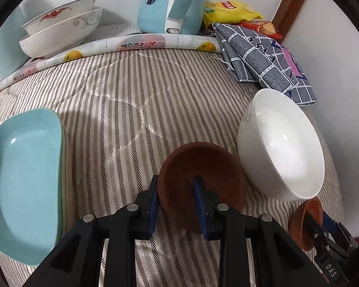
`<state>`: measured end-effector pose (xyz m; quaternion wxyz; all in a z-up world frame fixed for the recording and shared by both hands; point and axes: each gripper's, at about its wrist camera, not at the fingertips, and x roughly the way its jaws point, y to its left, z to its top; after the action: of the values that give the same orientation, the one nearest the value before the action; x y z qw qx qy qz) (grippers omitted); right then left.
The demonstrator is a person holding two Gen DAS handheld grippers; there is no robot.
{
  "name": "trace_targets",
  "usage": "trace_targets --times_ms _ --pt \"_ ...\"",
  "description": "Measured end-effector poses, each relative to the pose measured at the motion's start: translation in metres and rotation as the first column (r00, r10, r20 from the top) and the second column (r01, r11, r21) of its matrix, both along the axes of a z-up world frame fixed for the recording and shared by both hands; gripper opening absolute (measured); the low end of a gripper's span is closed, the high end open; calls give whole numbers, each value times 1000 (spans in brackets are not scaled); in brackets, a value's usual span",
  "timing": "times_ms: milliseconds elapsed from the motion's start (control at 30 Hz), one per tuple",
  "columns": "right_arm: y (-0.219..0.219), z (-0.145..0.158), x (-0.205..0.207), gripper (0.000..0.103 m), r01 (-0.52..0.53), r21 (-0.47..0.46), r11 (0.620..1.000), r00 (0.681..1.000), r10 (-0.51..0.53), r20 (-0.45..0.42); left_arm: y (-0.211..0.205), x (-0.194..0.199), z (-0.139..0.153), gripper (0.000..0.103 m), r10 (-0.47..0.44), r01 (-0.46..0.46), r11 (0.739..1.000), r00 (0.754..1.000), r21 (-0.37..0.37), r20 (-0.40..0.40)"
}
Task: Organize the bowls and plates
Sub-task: 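Grasp a brown bowl rim with the left gripper while the right gripper grasps the other brown bowl, then lift both brown bowls and carry them toward the white bowl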
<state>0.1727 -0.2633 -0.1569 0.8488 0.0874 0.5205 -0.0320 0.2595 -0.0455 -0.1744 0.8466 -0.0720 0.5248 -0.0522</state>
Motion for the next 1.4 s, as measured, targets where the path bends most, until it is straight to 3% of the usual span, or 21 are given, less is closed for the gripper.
trace_targets --times_ms 267,333,500,633,900,1400 --pt "2 -1 5 30 -2 -9 1000 1000 2 3 6 2 0 16 10 -10 1000 1000 -24 11" --pt "5 -1 5 18 -11 9 1000 1000 11 4 8 1 1 13 13 -13 999 1000 -33 10" --pt "11 1 4 16 -4 -14 1000 1000 5 9 8 -7 7 10 3 -1 999 1000 -51 23" --pt "7 5 2 10 8 22 1000 1000 -9 18 9 -14 16 9 -3 6 998 999 -64 46" --pt "8 10 -4 9 16 29 999 999 -17 31 13 -25 25 9 -3 6 998 999 -61 53" --pt "18 50 -20 9 12 -3 1000 994 -12 104 27 -48 59 9 16 -6 997 993 -83 118"
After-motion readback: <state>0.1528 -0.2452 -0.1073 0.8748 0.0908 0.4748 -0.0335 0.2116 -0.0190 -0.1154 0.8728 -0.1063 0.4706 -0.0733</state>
